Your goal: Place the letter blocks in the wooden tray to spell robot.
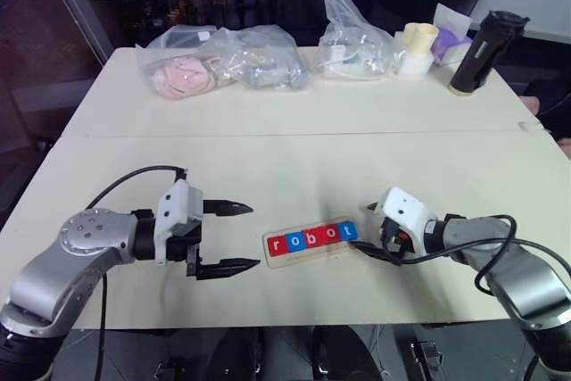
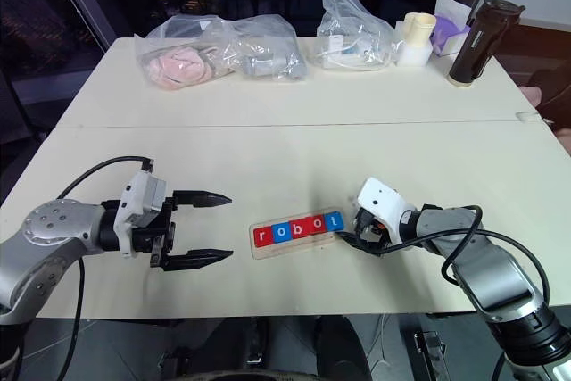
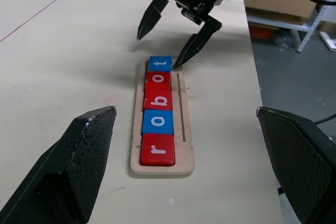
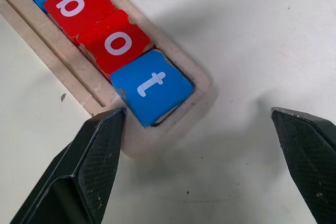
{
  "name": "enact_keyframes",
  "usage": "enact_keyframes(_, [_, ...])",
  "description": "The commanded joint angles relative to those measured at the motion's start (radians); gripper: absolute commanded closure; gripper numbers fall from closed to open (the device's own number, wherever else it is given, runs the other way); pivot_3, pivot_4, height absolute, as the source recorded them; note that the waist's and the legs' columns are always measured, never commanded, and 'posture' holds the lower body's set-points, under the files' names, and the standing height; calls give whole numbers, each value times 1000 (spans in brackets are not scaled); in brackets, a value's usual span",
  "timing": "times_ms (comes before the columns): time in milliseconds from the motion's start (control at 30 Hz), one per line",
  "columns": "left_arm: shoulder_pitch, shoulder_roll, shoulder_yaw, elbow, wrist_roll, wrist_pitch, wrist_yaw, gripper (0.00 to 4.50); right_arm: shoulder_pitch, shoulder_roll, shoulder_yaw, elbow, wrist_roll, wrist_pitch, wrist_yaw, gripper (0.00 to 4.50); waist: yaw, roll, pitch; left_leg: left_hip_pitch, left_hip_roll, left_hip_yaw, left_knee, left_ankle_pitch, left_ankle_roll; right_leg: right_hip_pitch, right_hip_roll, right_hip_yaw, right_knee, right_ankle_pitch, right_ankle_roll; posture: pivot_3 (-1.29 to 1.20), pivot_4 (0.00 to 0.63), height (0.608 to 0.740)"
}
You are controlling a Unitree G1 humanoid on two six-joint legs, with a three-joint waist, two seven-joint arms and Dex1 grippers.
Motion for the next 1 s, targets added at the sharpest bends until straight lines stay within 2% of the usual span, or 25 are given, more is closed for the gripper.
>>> enact_keyframes(33, [-8,2,12,-25,-6,-9,1,0,-2,-15,-15,17,-15,-11,2,29,0,0,0,0,0,0,0,0,0,0,0,0,0,0,0,0,150,740])
enact_keyframes(400, [-5,-3,4,-24,6,-18,-1,0,-27,-10,-4,38,-27,-27,14,29,0,0,0,0,0,0,0,0,0,0,0,0,0,0,0,0,150,740])
enact_keyframes(567, [1,-3,6,-24,8,-18,-2,0,-1,-53,-37,-21,10,9,63,29,2,0,0,0,0,0,0,0,0,0,0,0,0,0,0,0,150,740])
enact_keyframes(800, [36,31,31,-7,6,-15,-32,0,100,-196,-314,-215,285,192,240,29,-2,1,1,-2,0,0,0,0,0,-1,0,0,0,1,2,0,150,740])
enact_keyframes(1000, [37,50,43,16,-2,0,-48,0,169,-284,-502,-256,415,270,336,29,1,1,1,0,0,0,0,0,0,0,0,0,0,0,-1,0,150,740])
